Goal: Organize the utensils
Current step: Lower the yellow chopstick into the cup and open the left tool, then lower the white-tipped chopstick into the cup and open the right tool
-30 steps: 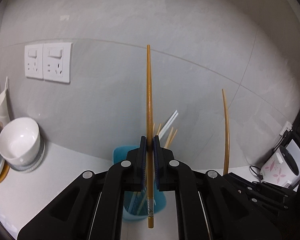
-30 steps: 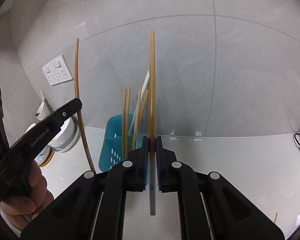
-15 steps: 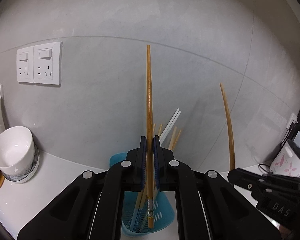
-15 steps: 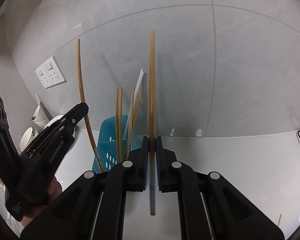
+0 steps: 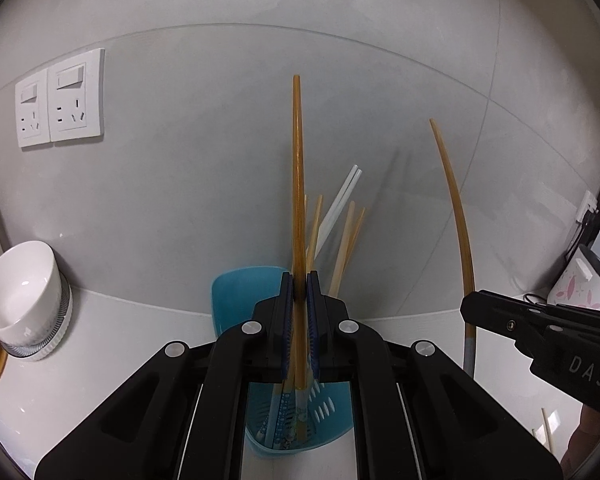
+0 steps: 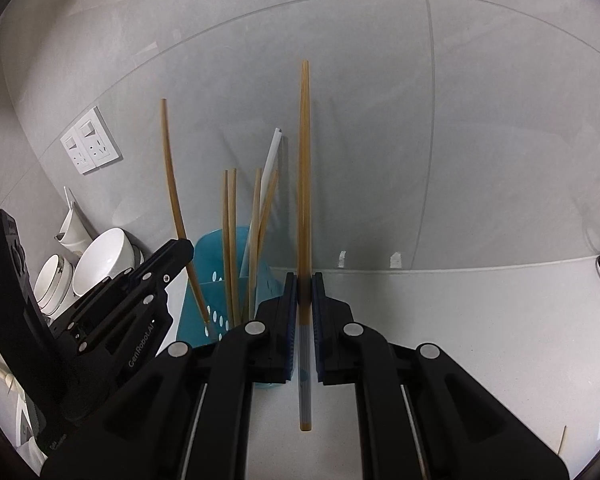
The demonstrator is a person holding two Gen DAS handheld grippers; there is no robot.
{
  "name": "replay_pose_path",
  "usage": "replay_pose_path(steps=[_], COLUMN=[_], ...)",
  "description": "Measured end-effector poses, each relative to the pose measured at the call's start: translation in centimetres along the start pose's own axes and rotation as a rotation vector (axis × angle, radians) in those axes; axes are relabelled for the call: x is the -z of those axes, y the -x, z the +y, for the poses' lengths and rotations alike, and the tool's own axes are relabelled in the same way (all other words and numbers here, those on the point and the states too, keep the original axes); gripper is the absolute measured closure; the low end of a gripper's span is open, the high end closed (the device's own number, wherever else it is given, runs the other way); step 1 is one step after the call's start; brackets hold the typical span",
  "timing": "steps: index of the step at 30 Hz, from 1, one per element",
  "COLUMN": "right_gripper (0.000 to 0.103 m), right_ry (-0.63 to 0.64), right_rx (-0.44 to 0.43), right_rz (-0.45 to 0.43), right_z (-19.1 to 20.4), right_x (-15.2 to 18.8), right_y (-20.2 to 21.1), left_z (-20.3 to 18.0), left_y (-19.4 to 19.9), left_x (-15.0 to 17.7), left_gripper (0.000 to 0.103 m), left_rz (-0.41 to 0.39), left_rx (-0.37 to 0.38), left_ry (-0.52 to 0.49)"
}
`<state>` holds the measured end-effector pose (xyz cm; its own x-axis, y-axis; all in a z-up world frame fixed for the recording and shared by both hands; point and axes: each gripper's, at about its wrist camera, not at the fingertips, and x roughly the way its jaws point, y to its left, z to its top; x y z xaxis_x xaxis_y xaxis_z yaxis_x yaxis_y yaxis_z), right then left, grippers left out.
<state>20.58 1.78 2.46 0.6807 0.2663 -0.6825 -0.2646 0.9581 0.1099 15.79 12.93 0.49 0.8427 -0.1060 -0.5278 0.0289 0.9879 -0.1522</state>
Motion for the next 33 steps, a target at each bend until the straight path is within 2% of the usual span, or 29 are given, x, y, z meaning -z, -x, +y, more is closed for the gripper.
replay_pose_path(steps=[5, 9, 11, 12, 19, 21, 22, 30, 33], right_gripper=[0.097, 0.097, 0.097, 0.097, 0.096, 0.096, 0.096, 0.096, 0.096], right_ry=[-0.006, -0.008, -0.008, -0.007, -0.011, -0.009, -0.007, 0.02, 0.031], right_rx=[0.001, -0.003, -0.009, -0.011, -0.03, -0.038, -0.044, -0.077, -0.094], right_rz=[0.005, 0.006, 0.003, 0.001, -0.011, -0.014, -0.017, -0.031, -0.045], right_z=[-0.1, -0.1, -0.1, -0.1, 0.0, 0.2, 0.3, 1.7, 2.3], right_x=[0.0, 0.0, -0.1, -0.1, -0.3, -0.4, -0.5, -1.0, -1.1], right_y=[-0.2, -0.1, 0.0, 0.1, 0.2, 0.2, 0.2, -0.6, -1.0], left_z=[-0.2, -0.3, -0.3, -0.2, 0.7, 1.0, 1.2, 2.3, 3.3], left_y=[-0.1, 0.3, 0.7, 1.0, 2.0, 2.0, 2.1, 2.6, 2.4], left_x=[0.1, -0.1, -0.3, -0.4, -0.6, -0.4, -0.3, 0.4, 0.6], left_gripper=[0.096, 0.092, 0.08, 0.07, 0.049, 0.029, 0.026, 0.008, 0.006], left_rz=[0.022, 0.053, 0.072, 0.079, 0.159, 0.179, 0.186, 0.212, 0.22], left_rx=[-0.005, -0.024, -0.029, -0.039, -0.072, -0.077, -0.076, -0.1, -0.099], left_ry=[-0.014, -0.023, -0.025, -0.024, -0.026, -0.026, -0.024, -0.012, 0.012])
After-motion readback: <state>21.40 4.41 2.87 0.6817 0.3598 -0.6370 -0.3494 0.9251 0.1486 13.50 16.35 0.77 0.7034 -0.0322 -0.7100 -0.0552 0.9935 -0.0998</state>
